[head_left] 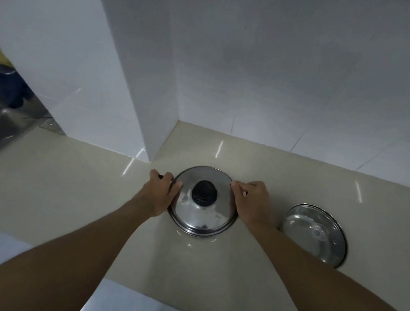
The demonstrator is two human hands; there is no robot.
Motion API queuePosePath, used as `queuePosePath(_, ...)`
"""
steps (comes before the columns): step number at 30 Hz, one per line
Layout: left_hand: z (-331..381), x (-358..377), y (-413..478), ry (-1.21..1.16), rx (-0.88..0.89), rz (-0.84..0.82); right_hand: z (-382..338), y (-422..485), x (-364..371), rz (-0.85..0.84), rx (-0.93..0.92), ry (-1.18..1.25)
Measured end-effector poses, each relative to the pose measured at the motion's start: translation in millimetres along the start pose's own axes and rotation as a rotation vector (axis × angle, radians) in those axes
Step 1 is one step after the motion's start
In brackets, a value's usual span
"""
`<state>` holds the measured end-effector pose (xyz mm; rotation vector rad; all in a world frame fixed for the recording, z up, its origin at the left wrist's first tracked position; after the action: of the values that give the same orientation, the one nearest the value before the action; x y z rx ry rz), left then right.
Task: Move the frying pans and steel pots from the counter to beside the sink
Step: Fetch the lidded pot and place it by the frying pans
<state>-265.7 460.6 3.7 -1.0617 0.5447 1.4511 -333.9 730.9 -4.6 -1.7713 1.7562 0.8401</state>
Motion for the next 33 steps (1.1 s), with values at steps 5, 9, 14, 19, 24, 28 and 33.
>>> queuePosePath(5, -39, -35, -23, 0.074, -0.028, 0.005, -59, -15, 8, 0.007, -0.071, 0.027)
queuePosePath(9, -92, -65, -56, 0.043, -0.06, 0.026, -118, -40, 35, -0.017, -0.127, 0.021)
queuePosePath(14, -178, -111, -105, -0.055, -0.128, 0.085, -195, -80, 92, -0.056, -0.186, 0.059)
queuePosePath(19, -265, -163, -158, -0.087, -0.232, 0.18, -274, -115, 155, -0.137, -0.245, 0.105)
queuePosePath(24, -346, -212, -205, -0.082, -0.34, 0.235, -362, -146, 216, -0.235, -0.335, 0.124)
queuePosePath(28, -405, -245, -233, -0.092, -0.431, 0.293, -431, -161, 262, -0.297, -0.426, 0.121)
queuePosePath(33, -483, -281, -254, -0.116, -0.547, 0.339, -510, -173, 331, -0.408, -0.497, 0.151)
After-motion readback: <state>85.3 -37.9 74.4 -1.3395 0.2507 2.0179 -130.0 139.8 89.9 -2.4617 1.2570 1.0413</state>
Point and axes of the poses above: each hand's wrist, its own y-axis towards the middle knuckle, its own x-axis out of the palm, z = x × y, the point moved 8 cm from there along y, towards the middle knuckle, and after that the axes turned 1 degree about -z, right-handed, at the moved point
